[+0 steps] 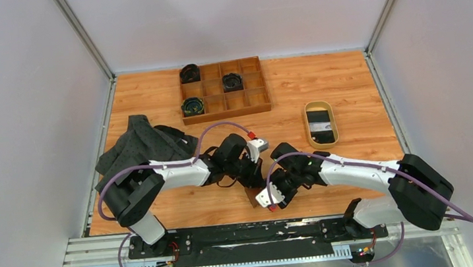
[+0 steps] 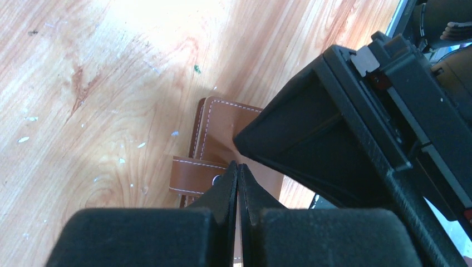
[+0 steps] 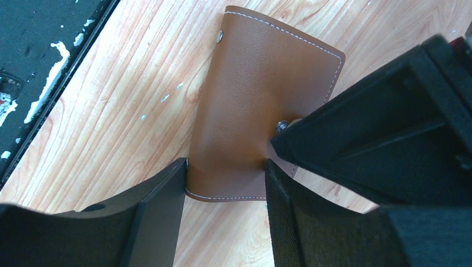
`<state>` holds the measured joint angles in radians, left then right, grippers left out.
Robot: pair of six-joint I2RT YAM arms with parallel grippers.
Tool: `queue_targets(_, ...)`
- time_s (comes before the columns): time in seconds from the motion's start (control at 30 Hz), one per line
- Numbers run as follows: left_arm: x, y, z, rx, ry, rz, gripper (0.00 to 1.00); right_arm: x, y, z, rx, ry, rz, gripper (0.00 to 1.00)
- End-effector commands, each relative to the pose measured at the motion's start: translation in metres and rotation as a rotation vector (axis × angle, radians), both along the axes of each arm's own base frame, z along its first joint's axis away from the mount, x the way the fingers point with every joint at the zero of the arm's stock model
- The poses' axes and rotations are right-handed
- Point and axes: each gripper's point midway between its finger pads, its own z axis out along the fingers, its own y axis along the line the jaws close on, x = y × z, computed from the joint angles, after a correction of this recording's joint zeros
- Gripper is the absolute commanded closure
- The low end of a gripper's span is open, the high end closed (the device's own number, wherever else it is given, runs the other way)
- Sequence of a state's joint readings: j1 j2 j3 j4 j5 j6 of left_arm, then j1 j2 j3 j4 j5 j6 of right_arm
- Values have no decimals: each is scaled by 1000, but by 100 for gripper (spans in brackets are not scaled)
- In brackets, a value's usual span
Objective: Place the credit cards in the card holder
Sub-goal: Close the card holder at the center of the board.
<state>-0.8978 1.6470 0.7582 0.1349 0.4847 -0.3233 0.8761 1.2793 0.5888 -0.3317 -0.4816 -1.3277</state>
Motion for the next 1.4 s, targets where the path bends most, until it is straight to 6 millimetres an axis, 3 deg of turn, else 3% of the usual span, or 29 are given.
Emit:
queue_targets(0.0,-4,10,1,4,9,8,100,-15,-26,-24,-135,56,-19,51)
queue_targets(0.27,1,11,9,-11,-10,24,98,-15,-25,-24,-131,62,-23,51)
queue_targets(0.47,9,14,29,-40,-91,54,65,-16,-25,-23,-130,67,-24,51)
queue_targets(0.63,18,22,43,-49,-188,84,54,-16,-25,-23,-129,69,-24,51)
queue_targets(0.77,20,28,35,9,-196,67,52,-17,-25,-23,-129,73,-25,51)
queue_targets(0.83,18,29,29,40,-192,45,45,-17,-25,-23,-132,75,-24,51)
queue_targets(1.07,16,39,16,179,-242,3,42,-18,-24,-24,-136,85,-25,51)
queue_targets(1.37,18,27,11,194,-255,-28,45,-18,-25,-25,-139,89,-26,52)
